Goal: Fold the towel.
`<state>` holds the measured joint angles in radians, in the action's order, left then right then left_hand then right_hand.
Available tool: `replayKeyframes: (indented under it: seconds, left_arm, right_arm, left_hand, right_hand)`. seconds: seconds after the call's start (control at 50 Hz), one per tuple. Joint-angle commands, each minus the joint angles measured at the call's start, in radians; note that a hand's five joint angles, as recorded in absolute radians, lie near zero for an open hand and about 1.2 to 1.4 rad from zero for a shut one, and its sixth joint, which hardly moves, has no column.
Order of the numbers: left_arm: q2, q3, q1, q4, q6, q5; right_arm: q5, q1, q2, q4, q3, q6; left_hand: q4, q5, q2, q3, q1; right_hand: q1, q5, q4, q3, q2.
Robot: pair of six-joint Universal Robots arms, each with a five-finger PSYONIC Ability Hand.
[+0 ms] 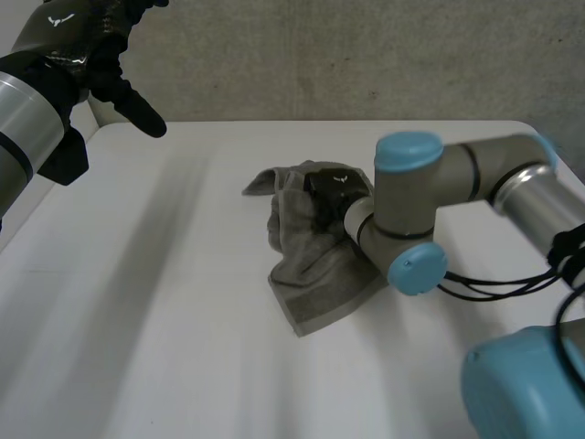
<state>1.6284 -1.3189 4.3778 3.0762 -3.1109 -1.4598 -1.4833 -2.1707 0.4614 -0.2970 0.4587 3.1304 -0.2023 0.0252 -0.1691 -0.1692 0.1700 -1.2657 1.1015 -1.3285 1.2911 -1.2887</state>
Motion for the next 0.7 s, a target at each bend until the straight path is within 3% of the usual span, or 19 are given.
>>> replayKeyframes:
  seconds: [0.02, 0.06, 0.12, 0.16, 0.22, 0.26, 0.3, 0.32, 0.34, 0.36, 0.38, 0.42, 0.6, 0.7]
  left_arm:
    - [0.007, 0.003, 0.002, -0.002, 0.0, 0.002]
    - [0.007, 0.003, 0.002, -0.004, 0.0, 0.004]
    - [0.005, 0.003, 0.002, -0.007, -0.002, 0.004]
    - [0.005, 0.0, 0.002, -0.008, -0.002, 0.004]
    - [0.005, -0.013, 0.0, -0.01, -0.012, 0.006]
    - [0.005, -0.025, -0.001, -0.01, -0.029, 0.006]
    - [0.004, -0.037, -0.001, -0.007, -0.049, 0.006]
    - [0.005, -0.052, -0.006, -0.005, -0.07, 0.007]
    - [0.007, -0.074, -0.021, -0.002, -0.099, 0.007]
    - [0.01, -0.095, -0.039, -0.001, -0.125, 0.006]
    - [0.01, -0.095, -0.04, -0.001, -0.126, 0.006]
    - [0.024, -0.112, -0.06, 0.004, -0.147, 0.006]
    - [0.127, -0.233, -0.121, 0.022, -0.232, 0.006]
    - [0.174, -0.301, -0.146, 0.068, -0.271, 0.006]
  right_arm:
    - [0.09, -0.006, 0.287, -0.126, 0.259, -0.23]
    - [0.223, -0.006, 0.4, -0.209, 0.441, -0.466]
    - [0.298, -0.004, 0.447, -0.252, 0.526, -0.579]
    - [0.441, 0.008, 0.544, -0.332, 0.688, -0.81]
    - [0.494, 0.022, 0.592, -0.364, 0.753, -0.931]
    - [0.551, 0.09, 0.658, -0.401, 0.82, -1.119]
    - [0.558, 0.13, 0.675, -0.406, 0.827, -1.168]
    - [0.558, 0.164, 0.686, -0.396, 0.828, -1.187]
    - [0.558, 0.164, 0.686, -0.396, 0.828, -1.187]
    - [0.558, 0.196, 0.686, -0.378, 0.821, -1.181]
    - [0.558, 0.197, 0.686, -0.378, 0.821, -1.181]
    - [0.538, 0.247, 0.692, -0.337, 0.822, -1.137]
    - [0.534, 0.272, 0.76, -0.24, 0.925, -0.875]
    - [0.529, 0.288, 0.922, -0.033, 1.15, -0.646]
  left_hand:
    - [0.024, -0.022, -0.009, -0.009, 0.008]
    - [0.024, -0.022, -0.009, -0.009, 0.008]
    - [0.024, -0.022, -0.009, -0.009, 0.008]
    - [0.024, -0.022, -0.009, -0.009, 0.008]
    - [0.024, -0.022, -0.009, -0.009, 0.008]
    - [0.024, -0.022, -0.009, -0.009, 0.008]
    - [0.024, -0.022, -0.009, -0.009, 0.008]
    - [0.024, -0.022, -0.009, -0.009, 0.008]
    - [0.024, -0.022, -0.009, -0.009, 0.008]
    - [0.024, -0.022, -0.009, -0.009, 0.008]
    - [0.024, -0.022, -0.009, -0.009, 0.008]
    - [0.024, -0.022, -0.009, -0.009, 0.008]
    - [0.024, -0.022, -0.009, -0.009, 0.008]
    - [0.024, -0.022, -0.009, -0.009, 0.008]
  right_hand:
    - [-0.131, 0.12, -0.068, 0.105, -0.108]
    - [-0.131, 0.12, -0.068, 0.105, -0.108]
    - [-0.131, 0.12, -0.068, 0.105, -0.108]
    - [-0.131, 0.12, -0.068, 0.105, -0.108]
    - [-0.131, 0.12, -0.068, 0.105, -0.108]
    - [-0.131, 0.12, -0.068, 0.105, -0.108]
    - [-0.131, 0.12, -0.068, 0.105, -0.108]
    - [0.113, -0.123, 0.175, -0.138, 0.136]
    - [0.115, -0.125, 0.178, -0.14, 0.138]
    - [0.638, -0.648, 0.701, -0.664, 0.661]
    - [0.643, -0.654, 0.706, -0.669, 0.666]
    - [1.088, -1.098, 1.151, -1.113, 1.111]
    - [1.091, -1.101, 1.154, -1.117, 1.114]
    - [1.091, -1.101, 1.154, -1.117, 1.114]
